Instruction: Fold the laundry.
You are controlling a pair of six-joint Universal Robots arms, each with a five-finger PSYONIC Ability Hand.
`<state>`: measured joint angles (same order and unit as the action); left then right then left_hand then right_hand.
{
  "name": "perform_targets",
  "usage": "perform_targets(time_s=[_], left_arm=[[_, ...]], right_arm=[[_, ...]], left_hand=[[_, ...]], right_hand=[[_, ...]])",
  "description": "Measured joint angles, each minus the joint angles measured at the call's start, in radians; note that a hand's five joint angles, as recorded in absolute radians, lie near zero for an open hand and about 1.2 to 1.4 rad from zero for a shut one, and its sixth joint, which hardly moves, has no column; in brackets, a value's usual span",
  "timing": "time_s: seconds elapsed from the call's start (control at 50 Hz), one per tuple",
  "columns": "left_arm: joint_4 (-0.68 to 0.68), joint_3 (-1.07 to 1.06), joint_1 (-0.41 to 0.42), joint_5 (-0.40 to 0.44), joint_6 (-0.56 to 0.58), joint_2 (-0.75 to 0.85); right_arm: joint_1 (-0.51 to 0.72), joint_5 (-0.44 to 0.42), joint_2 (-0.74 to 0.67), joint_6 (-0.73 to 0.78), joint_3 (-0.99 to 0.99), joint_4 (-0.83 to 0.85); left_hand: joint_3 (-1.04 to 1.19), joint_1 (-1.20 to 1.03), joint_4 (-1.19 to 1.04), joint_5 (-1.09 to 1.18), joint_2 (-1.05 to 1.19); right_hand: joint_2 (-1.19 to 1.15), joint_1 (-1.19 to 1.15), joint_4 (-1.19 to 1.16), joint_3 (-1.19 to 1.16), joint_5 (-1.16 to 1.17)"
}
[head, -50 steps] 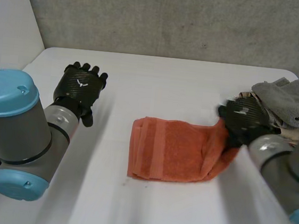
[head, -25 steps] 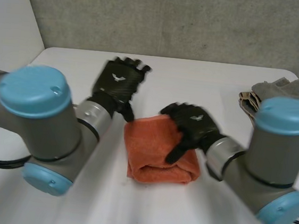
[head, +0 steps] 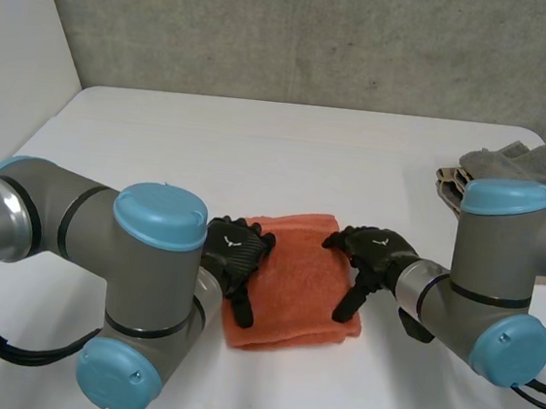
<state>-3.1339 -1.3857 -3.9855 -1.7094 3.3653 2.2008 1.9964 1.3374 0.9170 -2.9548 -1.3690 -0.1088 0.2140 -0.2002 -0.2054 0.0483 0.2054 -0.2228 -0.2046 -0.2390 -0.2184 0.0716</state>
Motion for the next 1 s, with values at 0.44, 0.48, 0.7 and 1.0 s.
perform_targets(time_s=[0.44,0.48,0.7,1.0], left_arm=[[0.101,0.109,-0.098,0.33,0.068,-0.351],[0.124,0.114,-0.111,0.369,0.057,-0.371],[0.221,0.131,-0.173,0.504,-0.016,-0.407],[0.215,0.121,-0.168,0.494,-0.015,-0.392]], right_arm=[[0.109,0.117,0.358,0.113,-0.289,0.305],[0.126,0.117,0.366,0.117,-0.329,0.332],[0.243,0.12,0.298,0.164,-0.542,0.571],[0.261,0.169,0.153,0.292,-0.466,0.656]], left_hand=[[0.0,0.0,0.0,0.0,0.0],[0.0,0.0,0.0,0.0,0.0],[0.0,0.0,0.0,0.0,0.0],[0.0,0.0,0.0,0.0,0.0]], right_hand=[[0.0,0.0,0.0,0.0,0.0],[0.0,0.0,0.0,0.0,0.0],[0.0,0.0,0.0,0.0,0.0],[0.0,0.0,0.0,0.0,0.0]])
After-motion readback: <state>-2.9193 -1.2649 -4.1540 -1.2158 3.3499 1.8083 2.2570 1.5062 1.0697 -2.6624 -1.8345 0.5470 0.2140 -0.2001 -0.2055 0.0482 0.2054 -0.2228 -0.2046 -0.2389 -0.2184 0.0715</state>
